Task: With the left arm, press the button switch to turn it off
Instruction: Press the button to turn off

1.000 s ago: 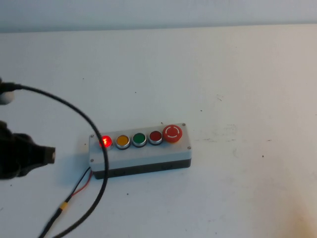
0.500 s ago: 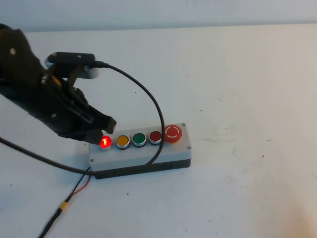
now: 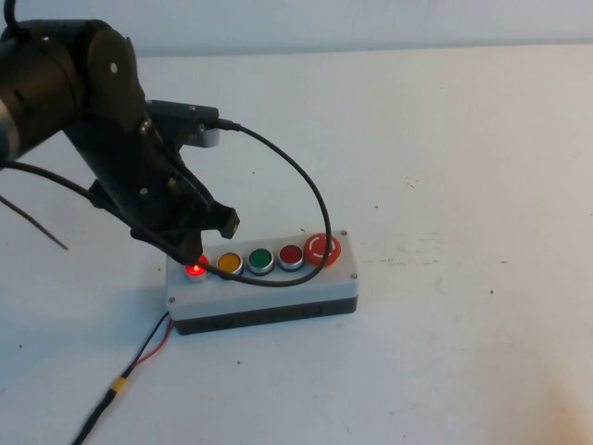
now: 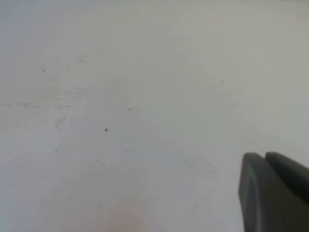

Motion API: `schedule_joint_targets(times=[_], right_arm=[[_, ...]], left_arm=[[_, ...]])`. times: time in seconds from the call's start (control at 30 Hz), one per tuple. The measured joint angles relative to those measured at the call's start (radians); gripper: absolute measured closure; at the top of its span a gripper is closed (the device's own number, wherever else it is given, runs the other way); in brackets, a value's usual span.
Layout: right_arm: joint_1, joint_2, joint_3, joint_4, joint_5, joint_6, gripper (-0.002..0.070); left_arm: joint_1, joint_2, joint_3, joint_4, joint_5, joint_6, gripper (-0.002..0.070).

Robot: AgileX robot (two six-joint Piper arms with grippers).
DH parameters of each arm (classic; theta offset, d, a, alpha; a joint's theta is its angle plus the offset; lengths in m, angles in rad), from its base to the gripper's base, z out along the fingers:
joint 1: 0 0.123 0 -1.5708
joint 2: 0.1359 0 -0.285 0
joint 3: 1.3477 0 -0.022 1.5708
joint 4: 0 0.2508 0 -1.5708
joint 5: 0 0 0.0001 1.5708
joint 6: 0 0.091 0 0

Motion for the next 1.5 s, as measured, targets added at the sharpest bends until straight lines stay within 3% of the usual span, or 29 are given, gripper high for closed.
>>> schedule_joint_targets(times=[1.5], right_arm=[[0.000,0.000,0.000,0.000,0.000,0.000,0.0692]], left_arm=[[0.000,0.097,-0.040,0.056,-0.002,-0.007,0.0677]])
